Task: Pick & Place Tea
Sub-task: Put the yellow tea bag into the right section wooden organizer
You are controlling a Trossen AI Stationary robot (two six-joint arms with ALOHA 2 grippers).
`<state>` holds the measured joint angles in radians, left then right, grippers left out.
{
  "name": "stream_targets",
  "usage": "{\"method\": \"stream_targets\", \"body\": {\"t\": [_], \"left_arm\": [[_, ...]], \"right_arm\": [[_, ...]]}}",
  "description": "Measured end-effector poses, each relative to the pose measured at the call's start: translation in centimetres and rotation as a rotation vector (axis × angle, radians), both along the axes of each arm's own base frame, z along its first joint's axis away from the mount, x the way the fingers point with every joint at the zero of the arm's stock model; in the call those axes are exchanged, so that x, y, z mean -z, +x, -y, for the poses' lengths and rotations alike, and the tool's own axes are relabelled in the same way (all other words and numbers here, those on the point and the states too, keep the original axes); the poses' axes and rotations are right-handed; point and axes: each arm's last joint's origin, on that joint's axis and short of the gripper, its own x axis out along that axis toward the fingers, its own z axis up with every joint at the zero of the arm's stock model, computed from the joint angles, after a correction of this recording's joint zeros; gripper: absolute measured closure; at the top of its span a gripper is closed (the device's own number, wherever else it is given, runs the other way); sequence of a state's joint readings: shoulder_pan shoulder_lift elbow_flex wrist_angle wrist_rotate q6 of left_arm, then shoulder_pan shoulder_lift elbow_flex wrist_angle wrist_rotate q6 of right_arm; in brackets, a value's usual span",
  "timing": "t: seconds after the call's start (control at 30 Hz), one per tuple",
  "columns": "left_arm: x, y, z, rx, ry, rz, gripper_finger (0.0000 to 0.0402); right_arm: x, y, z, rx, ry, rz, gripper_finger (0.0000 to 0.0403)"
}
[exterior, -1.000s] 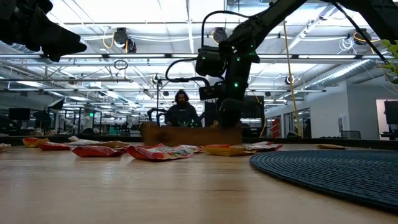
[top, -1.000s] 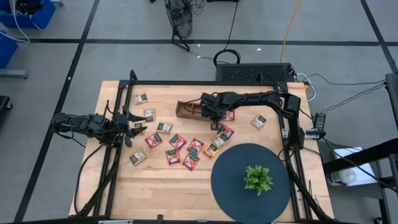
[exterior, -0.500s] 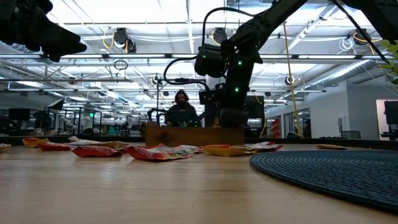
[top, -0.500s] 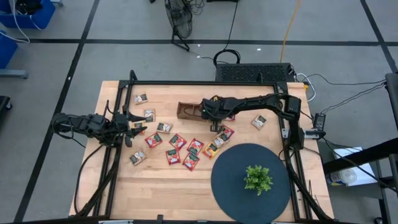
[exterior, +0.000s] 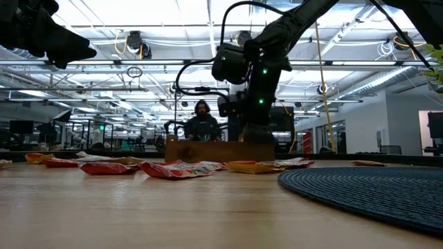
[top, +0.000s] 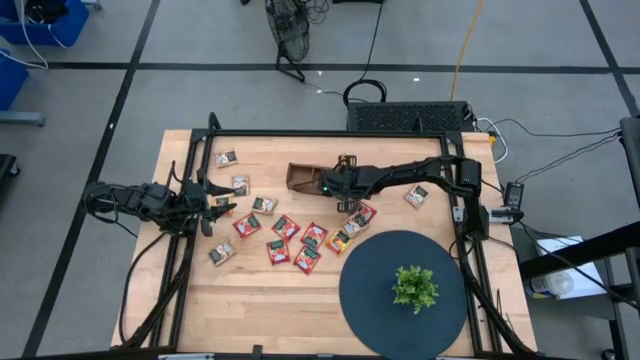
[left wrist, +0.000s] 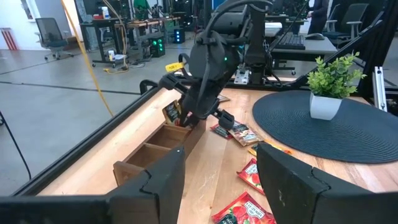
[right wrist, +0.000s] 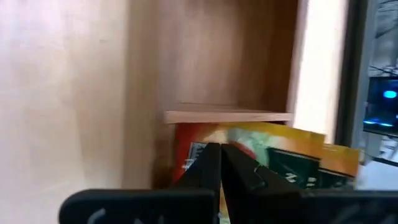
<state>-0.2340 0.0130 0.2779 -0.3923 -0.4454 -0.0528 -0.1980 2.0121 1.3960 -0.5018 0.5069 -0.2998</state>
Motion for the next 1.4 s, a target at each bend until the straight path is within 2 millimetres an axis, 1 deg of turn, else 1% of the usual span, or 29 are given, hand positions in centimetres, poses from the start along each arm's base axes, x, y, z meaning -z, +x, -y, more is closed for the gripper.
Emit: {"method": "stream_targets", "body": {"t": [0.23, 0.37, 0.67, 0.8, 0.9, 0.97, 1.03, 1.1, 1.17, 1.27, 1.33, 1.4], "left_arm": [[0.0, 0.0, 0.0, 0.000, 0.000, 0.000, 0.0201], [0.0, 0.0, 0.0, 0.000, 0.000, 0.000, 0.0201], [0.0, 0.0, 0.0, 0.000, 0.000, 0.000, 0.0201], [0.0, 0.0, 0.0, 0.000, 0.000, 0.002, 0.0201], [0.0, 0.0, 0.0, 0.000, 0.000, 0.002, 0.0201], [0.0, 0.0, 0.0, 0.000, 0.000, -0.001, 0.0201], [0.0, 0.0, 0.0, 0.000, 0.000, 0.001, 0.0201], [0.0, 0.0, 0.0, 0.000, 0.000, 0.000, 0.0201], [0.0, 0.0, 0.0, 0.000, 0.000, 0.000, 0.0201], [0.0, 0.0, 0.0, 0.000, 0.000, 0.000, 0.0201], [0.0, 0.0, 0.0, 0.000, 0.000, 0.001, 0.0201], [0.0, 0.0, 0.0, 0.000, 0.000, 0.000, 0.0201]], "right_arm": [[-0.2, -0.1, 0.2, 0.025, -0.088, -0.019, 0.0403], [-0.4, 0.0, 0.2, 0.017, -0.100, -0.008, 0.0403], [-2.1, 0.4, -0.6, 0.021, -0.103, 0.095, 0.0403], [-3.4, 0.1, -0.7, 0.037, -0.101, 0.133, 0.0403], [-4.7, -0.4, -1.2, 0.042, -0.092, 0.153, 0.0403], [-5.8, -0.8, -1.9, 0.035, -0.048, 0.188, 0.0403], [-6.7, -1.1, -3.0, 0.008, 0.059, 0.241, 0.0403], [-7.1, -1.5, -4.4, -0.058, 0.180, 0.315, 0.0403], [-6.8, -2.2, -6.2, -0.166, 0.288, 0.379, 0.0403], [-5.7, -3.5, -8.9, -0.334, 0.425, 0.497, 0.0403], [-4.8, -4.4, -10.4, -0.396, 0.489, 0.614, 0.0401], [-4.0, -5.3, -11.8, -0.452, 0.534, 0.732, 0.0389]]}}
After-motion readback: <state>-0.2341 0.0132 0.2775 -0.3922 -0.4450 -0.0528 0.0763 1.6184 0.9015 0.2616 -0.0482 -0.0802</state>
